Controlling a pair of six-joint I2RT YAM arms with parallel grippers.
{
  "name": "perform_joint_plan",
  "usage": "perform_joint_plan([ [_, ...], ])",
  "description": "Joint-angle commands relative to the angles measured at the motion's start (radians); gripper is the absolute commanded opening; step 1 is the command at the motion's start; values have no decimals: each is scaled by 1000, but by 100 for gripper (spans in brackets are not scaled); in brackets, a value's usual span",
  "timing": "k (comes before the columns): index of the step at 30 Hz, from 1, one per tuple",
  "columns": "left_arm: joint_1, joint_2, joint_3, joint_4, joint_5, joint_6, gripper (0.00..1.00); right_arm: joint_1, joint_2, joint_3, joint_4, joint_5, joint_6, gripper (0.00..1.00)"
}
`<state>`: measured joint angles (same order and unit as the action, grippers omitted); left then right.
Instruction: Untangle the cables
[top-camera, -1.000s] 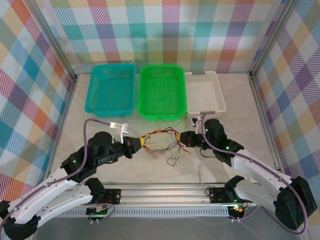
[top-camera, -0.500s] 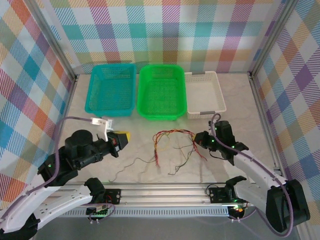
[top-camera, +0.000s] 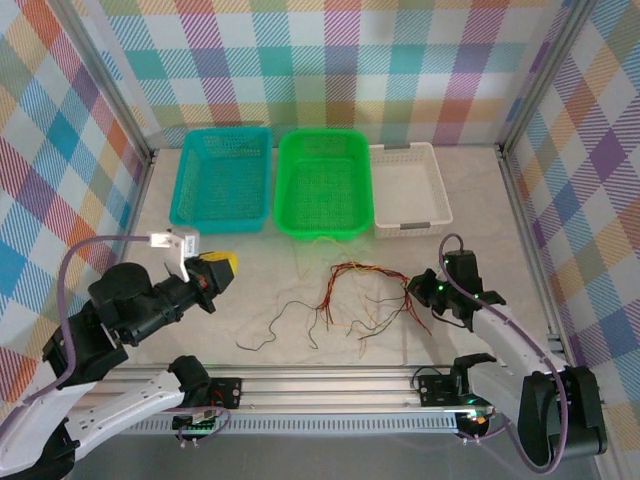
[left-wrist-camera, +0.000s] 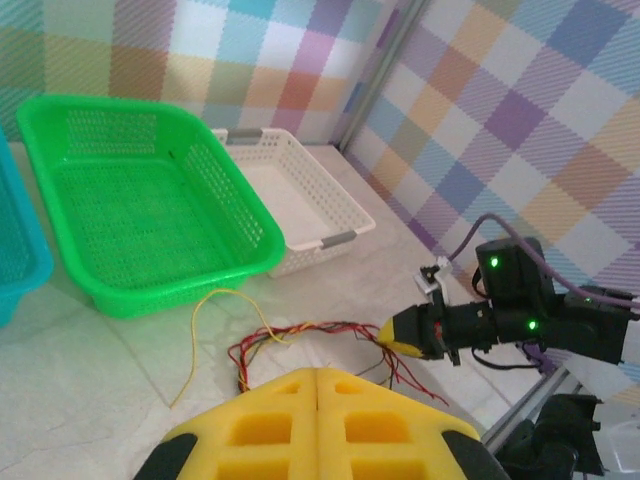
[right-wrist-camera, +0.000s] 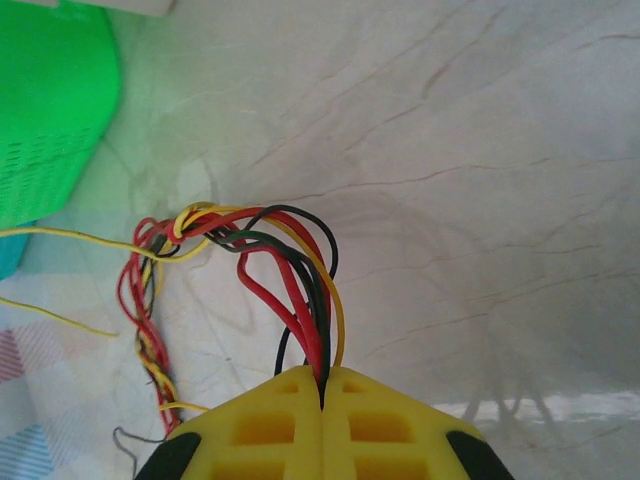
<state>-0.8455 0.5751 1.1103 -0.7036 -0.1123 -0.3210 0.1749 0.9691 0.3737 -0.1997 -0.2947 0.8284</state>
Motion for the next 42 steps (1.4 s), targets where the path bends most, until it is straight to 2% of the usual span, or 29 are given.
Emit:
perform_joint_plan([
  [1,10,79,-63,41,99,-21,15,-6,-55,-7,69,-101,-39,0],
  [2,9,102,-91,83,131,-39,37,-6,-78,-14,100,-142,-44,0],
  [4,10,160,-130,145,178,-73,65,-5,-125,-17,150,-213,-50,0],
  [7,9,258,-167,235,243,-106,78,-5,-202,-1,168,-273,-69,0],
  [11,9,380,-168,291,273,-128,97,-5,-261,33,131,-324,-105,0],
  [14,5,461,-148,289,250,-130,100,-5,-278,37,150,-377,-104,0],
  [17,4,524,-128,263,179,-116,100,-5,-304,37,168,-414,-97,0],
  [20,4,560,-115,224,122,-106,100,-5,-331,51,146,-411,-98,0],
  [28,1,536,-152,116,-120,-101,100,-4,-341,81,112,-428,-115,0],
  [35,-29,602,-153,127,-119,-66,100,-5,-332,91,141,-454,-94,0],
  [42,-43,673,-186,205,-127,-51,99,-4,-340,124,146,-506,-78,0],
])
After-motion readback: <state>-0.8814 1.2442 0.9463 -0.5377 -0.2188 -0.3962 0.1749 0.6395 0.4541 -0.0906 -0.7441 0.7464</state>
